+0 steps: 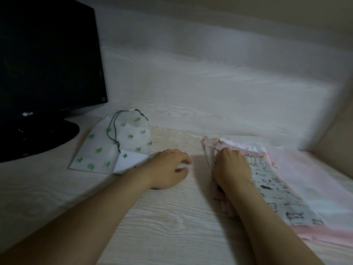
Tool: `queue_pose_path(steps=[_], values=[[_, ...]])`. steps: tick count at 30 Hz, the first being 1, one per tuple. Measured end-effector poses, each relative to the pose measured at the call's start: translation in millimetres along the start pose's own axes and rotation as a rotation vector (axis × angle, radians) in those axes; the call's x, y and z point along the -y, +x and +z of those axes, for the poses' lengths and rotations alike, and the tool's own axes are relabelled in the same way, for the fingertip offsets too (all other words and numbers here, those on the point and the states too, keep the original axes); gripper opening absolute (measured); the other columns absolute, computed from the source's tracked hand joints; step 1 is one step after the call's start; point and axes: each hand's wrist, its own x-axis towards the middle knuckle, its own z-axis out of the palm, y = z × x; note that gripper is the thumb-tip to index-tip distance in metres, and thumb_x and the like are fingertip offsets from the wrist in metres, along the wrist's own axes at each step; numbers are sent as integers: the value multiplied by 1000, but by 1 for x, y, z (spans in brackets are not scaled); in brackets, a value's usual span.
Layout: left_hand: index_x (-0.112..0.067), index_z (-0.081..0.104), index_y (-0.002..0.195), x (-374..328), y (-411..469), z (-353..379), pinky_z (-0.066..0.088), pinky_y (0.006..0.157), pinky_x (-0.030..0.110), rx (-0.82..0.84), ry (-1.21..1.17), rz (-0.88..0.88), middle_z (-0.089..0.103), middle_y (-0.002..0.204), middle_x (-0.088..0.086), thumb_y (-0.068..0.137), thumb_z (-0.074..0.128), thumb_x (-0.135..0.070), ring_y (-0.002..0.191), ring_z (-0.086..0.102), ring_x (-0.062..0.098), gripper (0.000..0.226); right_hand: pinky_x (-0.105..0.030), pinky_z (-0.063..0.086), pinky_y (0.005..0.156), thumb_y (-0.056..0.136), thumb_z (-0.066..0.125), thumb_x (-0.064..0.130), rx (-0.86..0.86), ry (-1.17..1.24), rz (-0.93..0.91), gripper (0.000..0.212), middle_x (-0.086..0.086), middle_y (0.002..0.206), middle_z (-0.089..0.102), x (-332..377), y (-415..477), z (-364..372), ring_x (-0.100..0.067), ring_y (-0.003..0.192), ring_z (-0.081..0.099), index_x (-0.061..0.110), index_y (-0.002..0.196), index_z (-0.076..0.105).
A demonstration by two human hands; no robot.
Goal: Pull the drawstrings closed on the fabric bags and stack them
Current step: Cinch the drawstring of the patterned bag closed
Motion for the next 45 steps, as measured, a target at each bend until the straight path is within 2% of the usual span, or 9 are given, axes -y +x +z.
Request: queue_pose_path(steps=[9,14,19,22,26,29,38,42,45], values=[[-24,67,134,3,3,5,48,107,35,-90,-39,14,66,133,-5,102,61,-32,124,60,13,34,-37,33,71,89,61,5,-416,-64,-48,11,-17,104,53,5,3,-12,-36,93,52,5,99,60],[-22,41,157,-2,8,4,53,108,37,-261,-226,-3,49,152,-4,102,67,-30,123,61,7,61,-41,41,67,85,74,13,-638,247,-348,24,-14,103,49,14,-1,-20,-34,79,50,10,103,59],[-33,50,151,-6,7,-1,50,106,24,-394,-400,105,59,144,-10,98,67,-6,125,60,-1,63,-42,53,63,92,55,5,-477,532,-661,27,-6,115,42,25,-19,-29,-28,83,56,14,117,58],[-34,70,106,-11,5,-8,64,74,39,-446,-482,-2,75,95,-6,101,50,3,86,75,12,42,-47,52,65,99,45,17,-465,613,-699,29,-4,116,45,29,-20,-28,-24,85,56,15,125,58],[-17,65,103,-6,3,-18,61,48,41,-593,-527,-110,72,81,7,99,49,9,57,74,24,31,-39,50,66,88,65,18,-336,481,-573,49,-3,113,56,26,-13,-20,-25,88,60,17,136,54],[-13,58,100,-1,4,-21,54,59,21,-805,-388,-140,69,89,6,96,56,10,72,71,19,23,-34,40,65,81,71,17,-286,261,-453,30,-5,102,54,20,-5,-12,-32,94,57,14,110,70],[-8,55,101,-1,0,-27,43,78,34,-944,-111,101,57,101,6,72,44,11,96,50,22,37,-35,47,62,97,63,24,-183,127,-181,13,-7,94,65,14,-1,-10,-33,86,63,21,107,70],[-11,57,101,-5,-5,-32,45,75,40,-853,-65,107,53,92,-11,76,60,-1,95,46,18,27,-37,53,78,84,60,-3,-73,402,-342,55,-10,113,74,16,1,-2,-33,106,66,23,132,66],[-16,57,96,-6,-7,-29,39,76,37,-716,15,151,45,89,-23,85,58,-21,91,38,10,12,-34,44,79,84,54,-6,146,393,-400,81,-16,128,67,19,2,1,-40,114,60,21,158,35]])
